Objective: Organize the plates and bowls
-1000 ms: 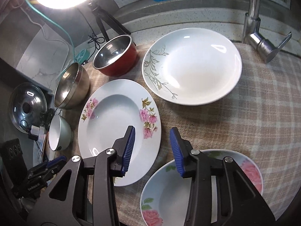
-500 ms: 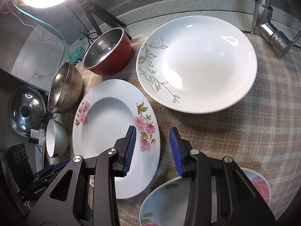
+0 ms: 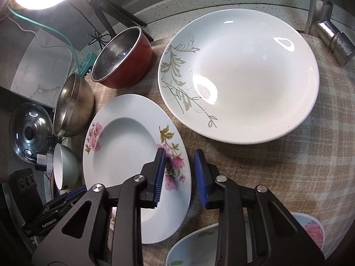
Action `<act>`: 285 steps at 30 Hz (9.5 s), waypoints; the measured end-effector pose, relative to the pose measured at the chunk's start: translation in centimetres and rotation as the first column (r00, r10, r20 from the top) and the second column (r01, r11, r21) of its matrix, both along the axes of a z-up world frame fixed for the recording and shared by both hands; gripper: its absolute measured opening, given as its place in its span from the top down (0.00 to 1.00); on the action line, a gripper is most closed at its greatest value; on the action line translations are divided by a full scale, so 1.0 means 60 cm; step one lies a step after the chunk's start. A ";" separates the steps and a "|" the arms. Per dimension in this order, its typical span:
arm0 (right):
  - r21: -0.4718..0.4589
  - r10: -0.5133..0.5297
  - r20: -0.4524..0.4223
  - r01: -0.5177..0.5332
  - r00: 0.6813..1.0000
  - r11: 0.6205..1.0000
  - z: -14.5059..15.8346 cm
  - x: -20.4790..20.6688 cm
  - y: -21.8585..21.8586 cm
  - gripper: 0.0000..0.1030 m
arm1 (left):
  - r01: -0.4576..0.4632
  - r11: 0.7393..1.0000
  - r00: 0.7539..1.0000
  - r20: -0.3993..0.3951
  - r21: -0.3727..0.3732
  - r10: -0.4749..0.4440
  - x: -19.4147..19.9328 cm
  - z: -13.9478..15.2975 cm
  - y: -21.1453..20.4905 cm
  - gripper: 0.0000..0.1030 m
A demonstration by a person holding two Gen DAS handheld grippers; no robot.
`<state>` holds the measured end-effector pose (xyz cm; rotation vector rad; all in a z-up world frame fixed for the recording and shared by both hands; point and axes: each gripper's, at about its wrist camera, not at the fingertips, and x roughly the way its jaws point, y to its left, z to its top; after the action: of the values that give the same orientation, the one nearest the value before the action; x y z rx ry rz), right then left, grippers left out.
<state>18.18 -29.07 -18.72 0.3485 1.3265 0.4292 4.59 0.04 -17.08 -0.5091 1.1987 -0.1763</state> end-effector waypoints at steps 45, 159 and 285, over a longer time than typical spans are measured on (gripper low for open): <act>-0.073 0.164 0.018 -0.162 0.986 0.984 0.006 -0.035 0.042 0.76 | 0.042 0.999 0.998 -0.036 0.009 -0.041 -0.038 -0.010 0.001 0.76; -0.015 -0.140 0.004 0.140 0.990 0.990 -0.006 -0.188 -0.295 0.77 | 0.330 0.944 0.944 -0.007 -0.010 -0.330 -0.019 0.005 -0.285 0.79; -0.218 0.123 0.132 -0.092 0.984 0.972 0.065 -0.181 0.075 0.66 | 0.240 0.940 0.968 0.008 0.243 -0.250 -0.054 0.038 -0.010 0.78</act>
<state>7.32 -24.56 -14.83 0.0662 1.2389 0.3922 1.35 -0.56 -14.82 -0.1420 1.2248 -0.2489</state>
